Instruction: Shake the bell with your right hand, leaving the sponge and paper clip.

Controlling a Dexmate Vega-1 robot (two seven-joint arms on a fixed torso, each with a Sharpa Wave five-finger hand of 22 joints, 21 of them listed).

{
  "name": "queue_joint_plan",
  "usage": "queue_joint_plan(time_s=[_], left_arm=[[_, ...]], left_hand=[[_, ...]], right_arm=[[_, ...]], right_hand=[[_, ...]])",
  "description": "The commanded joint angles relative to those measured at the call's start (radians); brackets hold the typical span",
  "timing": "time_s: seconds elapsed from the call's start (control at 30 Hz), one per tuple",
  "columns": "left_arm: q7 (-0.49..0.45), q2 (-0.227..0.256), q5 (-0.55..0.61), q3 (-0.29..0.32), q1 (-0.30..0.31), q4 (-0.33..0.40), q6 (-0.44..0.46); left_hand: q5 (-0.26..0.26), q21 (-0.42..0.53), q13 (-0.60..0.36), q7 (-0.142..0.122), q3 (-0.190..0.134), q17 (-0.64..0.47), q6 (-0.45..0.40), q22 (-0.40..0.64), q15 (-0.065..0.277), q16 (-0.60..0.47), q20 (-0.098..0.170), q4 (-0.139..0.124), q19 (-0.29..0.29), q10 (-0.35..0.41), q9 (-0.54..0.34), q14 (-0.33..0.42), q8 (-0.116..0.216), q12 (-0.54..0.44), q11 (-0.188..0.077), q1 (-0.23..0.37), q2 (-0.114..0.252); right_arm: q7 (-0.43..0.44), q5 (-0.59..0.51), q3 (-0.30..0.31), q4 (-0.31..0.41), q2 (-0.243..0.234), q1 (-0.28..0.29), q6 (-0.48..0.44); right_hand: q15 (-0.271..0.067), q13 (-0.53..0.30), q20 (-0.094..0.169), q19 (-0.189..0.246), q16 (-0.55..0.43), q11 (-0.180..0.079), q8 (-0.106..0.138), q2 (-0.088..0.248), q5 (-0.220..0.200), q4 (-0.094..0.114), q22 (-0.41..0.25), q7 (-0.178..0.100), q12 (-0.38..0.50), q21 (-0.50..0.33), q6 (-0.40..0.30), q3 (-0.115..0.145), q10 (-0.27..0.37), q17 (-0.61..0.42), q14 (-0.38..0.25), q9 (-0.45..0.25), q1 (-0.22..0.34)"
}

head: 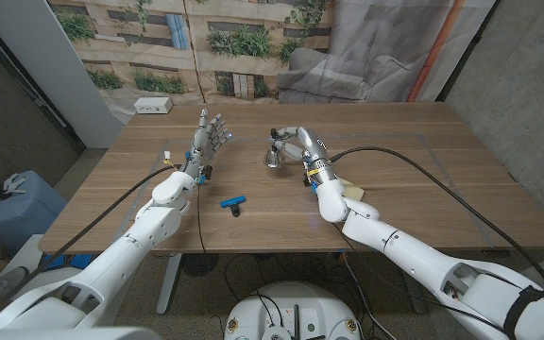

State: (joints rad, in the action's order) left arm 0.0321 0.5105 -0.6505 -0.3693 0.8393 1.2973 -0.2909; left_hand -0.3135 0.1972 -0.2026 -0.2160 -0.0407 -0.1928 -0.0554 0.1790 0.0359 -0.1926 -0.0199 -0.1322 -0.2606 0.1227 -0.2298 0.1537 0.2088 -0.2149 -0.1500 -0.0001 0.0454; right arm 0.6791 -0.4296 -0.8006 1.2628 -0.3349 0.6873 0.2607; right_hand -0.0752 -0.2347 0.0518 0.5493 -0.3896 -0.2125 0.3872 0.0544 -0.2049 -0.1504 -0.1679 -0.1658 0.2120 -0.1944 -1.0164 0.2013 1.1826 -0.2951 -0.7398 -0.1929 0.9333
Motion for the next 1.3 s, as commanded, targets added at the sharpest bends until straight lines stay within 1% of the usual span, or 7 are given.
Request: queue_joint_plan(time_s=[0.03, 0.17, 0.53, 0.6, 0.77, 1.07, 1.3], left_arm=[[0.0, 0.0, 0.0, 0.0, 0.0, 0.0, 0.0], [0.0, 0.0, 0.0, 0.0, 0.0, 0.0, 0.0], [0.0, 0.001, -0.001, 0.001, 0.001, 0.002, 0.0], [0.0, 0.001, -0.001, 0.001, 0.001, 0.002, 0.0], [0.0, 0.002, -0.001, 0.001, 0.001, 0.002, 0.001], [0.0, 0.002, -0.001, 0.001, 0.001, 0.003, 0.001], [0.0, 0.001, -0.001, 0.001, 0.001, 0.003, 0.001]], left_hand=[[-0.007, 0.007, -0.005, -0.006, 0.0, -0.005, 0.0, 0.006, 0.098, -0.006, -0.001, -0.007, -0.008, 0.003, -0.004, 0.009, 0.006, -0.006, -0.006, 0.003, 0.008], [-0.007, 0.007, -0.005, -0.006, 0.0, -0.005, 0.0, 0.006, 0.098, -0.006, -0.001, -0.007, -0.008, 0.003, -0.004, 0.009, 0.006, -0.006, -0.005, 0.003, 0.008], [-0.007, 0.007, -0.005, -0.006, 0.0, -0.005, 0.0, 0.006, 0.099, -0.006, -0.001, -0.007, -0.008, 0.004, -0.004, 0.009, 0.006, -0.006, -0.006, 0.003, 0.008], [-0.007, 0.007, -0.005, -0.006, 0.0, -0.005, 0.0, 0.006, 0.098, -0.006, -0.001, -0.007, -0.008, 0.003, -0.004, 0.009, 0.006, -0.006, -0.01, 0.003, 0.008], [-0.007, 0.007, -0.005, -0.006, 0.0, -0.005, 0.0, 0.006, 0.098, -0.006, -0.001, -0.007, -0.008, 0.003, -0.004, 0.009, 0.006, -0.006, -0.008, 0.003, 0.008], [-0.007, 0.007, -0.005, -0.006, 0.0, -0.005, 0.0, 0.006, 0.098, -0.006, -0.001, -0.007, -0.008, 0.004, -0.004, 0.009, 0.006, -0.006, -0.007, 0.003, 0.008], [-0.007, 0.007, -0.005, -0.006, 0.0, -0.005, 0.0, 0.006, 0.098, -0.006, -0.001, -0.007, -0.008, 0.003, -0.004, 0.009, 0.006, -0.006, -0.006, 0.003, 0.008]], right_arm=[[0.085, -0.058, -0.05, -0.083, 0.031, -0.038, -0.022], [0.119, -0.074, -0.064, -0.103, 0.037, -0.046, -0.031], [0.145, -0.076, -0.095, -0.148, 0.046, -0.063, -0.033], [0.168, -0.081, -0.103, -0.171, 0.056, -0.066, -0.032], [0.2, -0.09, -0.12, -0.207, 0.069, -0.075, -0.034], [0.232, -0.094, -0.147, -0.254, 0.083, -0.091, -0.037], [0.239, -0.096, -0.167, -0.275, 0.086, -0.1, -0.04]], right_hand=[[-0.143, -0.005, 0.043, 0.007, -0.007, 0.0, -0.001, 0.004, -0.01, -0.004, -0.002, -0.006, 0.008, -0.001, -0.006, 0.001, 0.003, -0.002, -0.01, -0.004, 0.001], [-0.143, -0.005, 0.042, 0.007, -0.007, 0.0, -0.001, 0.006, -0.011, -0.004, -0.002, -0.007, 0.008, -0.001, -0.009, 0.002, 0.003, -0.003, -0.011, -0.004, 0.003], [-0.139, -0.005, 0.041, 0.008, -0.005, 0.0, 0.0, 0.007, -0.01, 0.0, -0.002, -0.008, 0.007, -0.001, -0.011, 0.001, 0.003, -0.002, -0.012, -0.004, -0.002], [-0.14, -0.005, 0.042, 0.008, -0.005, 0.0, -0.001, 0.008, -0.01, 0.0, -0.002, -0.008, 0.007, -0.001, -0.011, 0.001, 0.003, -0.002, -0.013, -0.004, -0.002], [-0.141, -0.005, 0.042, 0.008, -0.007, 0.0, -0.001, 0.008, -0.01, 0.0, -0.002, -0.008, 0.008, 0.0, -0.01, 0.001, 0.005, -0.004, -0.016, -0.004, -0.001], [-0.14, -0.005, 0.042, 0.008, -0.007, 0.0, -0.002, 0.009, -0.01, 0.001, -0.002, -0.01, 0.007, 0.0, -0.009, 0.001, 0.004, -0.004, -0.018, -0.004, -0.001], [-0.141, -0.004, 0.041, 0.008, -0.006, 0.0, -0.003, 0.009, -0.01, 0.0, -0.002, -0.009, 0.006, 0.0, -0.009, 0.001, 0.003, -0.004, -0.018, -0.004, 0.0]])
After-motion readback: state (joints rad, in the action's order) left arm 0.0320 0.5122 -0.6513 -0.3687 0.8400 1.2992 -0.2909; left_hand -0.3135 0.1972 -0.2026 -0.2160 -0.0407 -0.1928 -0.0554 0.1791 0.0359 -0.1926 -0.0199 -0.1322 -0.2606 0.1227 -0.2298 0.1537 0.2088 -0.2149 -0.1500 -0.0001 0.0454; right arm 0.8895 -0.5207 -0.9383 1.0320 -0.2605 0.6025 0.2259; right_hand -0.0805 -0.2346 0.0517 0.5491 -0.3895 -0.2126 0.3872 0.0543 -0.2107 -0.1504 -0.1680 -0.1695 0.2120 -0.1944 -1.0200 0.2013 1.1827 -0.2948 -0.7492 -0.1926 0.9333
